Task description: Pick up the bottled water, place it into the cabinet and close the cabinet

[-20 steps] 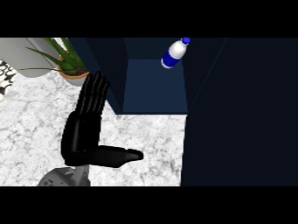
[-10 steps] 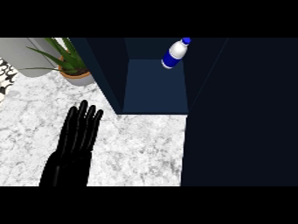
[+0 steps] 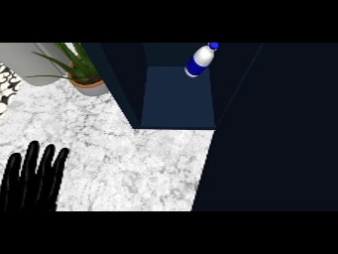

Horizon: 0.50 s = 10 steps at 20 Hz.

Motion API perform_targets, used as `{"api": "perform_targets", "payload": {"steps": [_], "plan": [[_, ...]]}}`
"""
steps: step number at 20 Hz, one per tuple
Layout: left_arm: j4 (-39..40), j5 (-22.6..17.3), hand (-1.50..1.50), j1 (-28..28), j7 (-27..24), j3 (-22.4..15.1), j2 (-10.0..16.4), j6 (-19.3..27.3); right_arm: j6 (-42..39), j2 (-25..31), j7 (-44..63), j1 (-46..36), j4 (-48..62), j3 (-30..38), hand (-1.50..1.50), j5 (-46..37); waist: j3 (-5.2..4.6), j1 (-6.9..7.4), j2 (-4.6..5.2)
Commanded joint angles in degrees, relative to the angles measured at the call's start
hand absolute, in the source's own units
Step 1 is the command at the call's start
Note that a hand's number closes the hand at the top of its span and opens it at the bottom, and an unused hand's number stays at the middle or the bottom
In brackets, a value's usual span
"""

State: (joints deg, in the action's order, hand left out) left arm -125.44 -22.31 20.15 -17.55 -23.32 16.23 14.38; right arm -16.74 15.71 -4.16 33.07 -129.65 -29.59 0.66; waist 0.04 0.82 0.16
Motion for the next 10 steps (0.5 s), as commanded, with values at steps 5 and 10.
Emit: {"api": "perform_targets", "payload": {"steps": [5, 10], "plan": [[-9.28, -9.09, -1.50, 13.20, -1.91, 8.34, 6.30, -7.02, -0.18, -1.69, 5.12, -1.85, -6.33, -12.29, 1.50, -7.75, -0.18, 0.76, -0.53], [-8.19, -11.50, -1.50, 16.08, -4.90, 12.00, 6.78, -10.59, -0.31, -3.70, 9.34, -3.72, -6.90, -16.30, 1.50, -10.26, -0.26, 1.06, -0.48]]}}
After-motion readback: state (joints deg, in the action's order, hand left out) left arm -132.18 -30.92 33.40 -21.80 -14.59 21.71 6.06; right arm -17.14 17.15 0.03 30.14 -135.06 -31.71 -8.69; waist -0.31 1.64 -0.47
